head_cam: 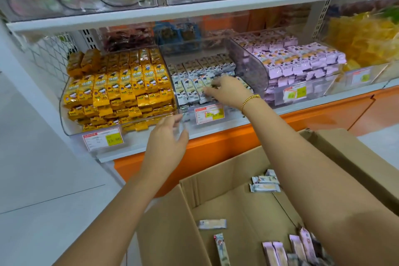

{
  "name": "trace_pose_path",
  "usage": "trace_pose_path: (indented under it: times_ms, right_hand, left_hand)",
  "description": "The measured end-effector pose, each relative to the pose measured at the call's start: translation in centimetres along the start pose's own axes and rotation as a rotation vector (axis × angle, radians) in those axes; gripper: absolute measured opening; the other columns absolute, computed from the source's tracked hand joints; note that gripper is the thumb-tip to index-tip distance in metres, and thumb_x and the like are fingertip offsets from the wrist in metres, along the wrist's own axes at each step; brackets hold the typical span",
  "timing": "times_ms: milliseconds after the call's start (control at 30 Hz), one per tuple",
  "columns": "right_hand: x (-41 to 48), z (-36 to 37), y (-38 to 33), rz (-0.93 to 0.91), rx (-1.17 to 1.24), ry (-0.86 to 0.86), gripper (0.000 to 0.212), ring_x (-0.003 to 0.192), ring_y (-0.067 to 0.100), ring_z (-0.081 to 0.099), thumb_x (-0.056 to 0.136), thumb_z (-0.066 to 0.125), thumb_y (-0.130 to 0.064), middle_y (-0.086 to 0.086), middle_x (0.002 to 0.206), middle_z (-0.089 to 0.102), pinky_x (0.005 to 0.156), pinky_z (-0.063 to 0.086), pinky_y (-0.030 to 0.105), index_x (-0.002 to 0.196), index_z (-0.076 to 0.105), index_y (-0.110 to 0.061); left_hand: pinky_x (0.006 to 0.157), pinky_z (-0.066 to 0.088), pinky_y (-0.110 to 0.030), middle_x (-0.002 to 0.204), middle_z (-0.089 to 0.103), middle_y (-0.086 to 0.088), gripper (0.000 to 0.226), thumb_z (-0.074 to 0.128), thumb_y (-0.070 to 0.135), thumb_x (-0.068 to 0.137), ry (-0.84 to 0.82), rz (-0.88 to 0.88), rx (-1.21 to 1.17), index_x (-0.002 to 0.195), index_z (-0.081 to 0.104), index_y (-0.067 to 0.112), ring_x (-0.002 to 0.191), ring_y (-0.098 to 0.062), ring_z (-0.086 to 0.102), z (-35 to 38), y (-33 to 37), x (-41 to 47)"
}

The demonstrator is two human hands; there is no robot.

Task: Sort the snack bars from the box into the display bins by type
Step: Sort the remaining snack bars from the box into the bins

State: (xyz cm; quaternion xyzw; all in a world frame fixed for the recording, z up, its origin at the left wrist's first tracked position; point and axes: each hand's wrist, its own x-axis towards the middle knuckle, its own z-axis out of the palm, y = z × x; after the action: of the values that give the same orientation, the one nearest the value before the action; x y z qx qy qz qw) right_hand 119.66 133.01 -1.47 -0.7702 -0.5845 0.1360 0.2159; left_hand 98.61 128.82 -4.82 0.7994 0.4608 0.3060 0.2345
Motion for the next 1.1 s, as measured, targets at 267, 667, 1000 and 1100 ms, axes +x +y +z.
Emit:
trace_pose_path:
  times_ms: [267,667,1000,1100]
  right_hand:
    - [-12.4,5.0,6.7,-0.150,0.179,0.111,0.029,0.055,0.004,0.042,0.091,0.060,-0.021,-0.004,0.059,0.050,0.055,0.032,0.021,0.064,0.054,-0.013]
    - [-24.9,20.1,20.2,0.388,0.082,-0.705,0.032,0.092,0.021,0.059,0.079,0.075,-0.029,0.008,0.098,0.065,0.067,0.041,0.018,0.102,0.062,-0.010]
    - [-25.4,31.8,14.8,0.355,-0.114,-0.744,0.049,0.113,0.027,0.059,0.088,0.061,-0.038,0.009,0.125,0.059,0.090,0.047,0.033,0.126,0.053,-0.009]
    - [-24.7,32.2,14.9,0.228,-0.197,-0.645,0.039,0.120,0.028,0.051,0.093,0.054,-0.023,0.012,0.135,0.048,0.091,0.047,0.036,0.129,0.051,-0.008]
  left_hand:
    - [0.076,0.042,-0.012,0.103,0.060,0.004,0.020,0.059,0.014,0.091,-0.293,-0.098,-0.016,0.110,0.059,0.017,0.095,-0.009,0.056,3.6,-1.5,-7.0]
    - [0.109,0.035,-0.036,0.153,0.031,-0.007,0.084,0.063,0.039,0.087,-0.811,-0.471,0.269,0.150,0.017,0.008,0.135,-0.023,0.037,8.5,-6.7,-15.8]
    - [0.111,0.032,-0.034,0.158,0.017,-0.007,0.086,0.057,0.039,0.092,-0.866,-0.443,0.256,0.152,0.005,0.006,0.140,-0.023,0.032,8.7,-6.8,-14.9]
    - [0.114,0.028,-0.033,0.159,0.009,-0.006,0.086,0.057,0.039,0.092,-0.886,-0.462,0.222,0.151,0.002,0.008,0.142,-0.022,0.027,8.6,-7.0,-14.8]
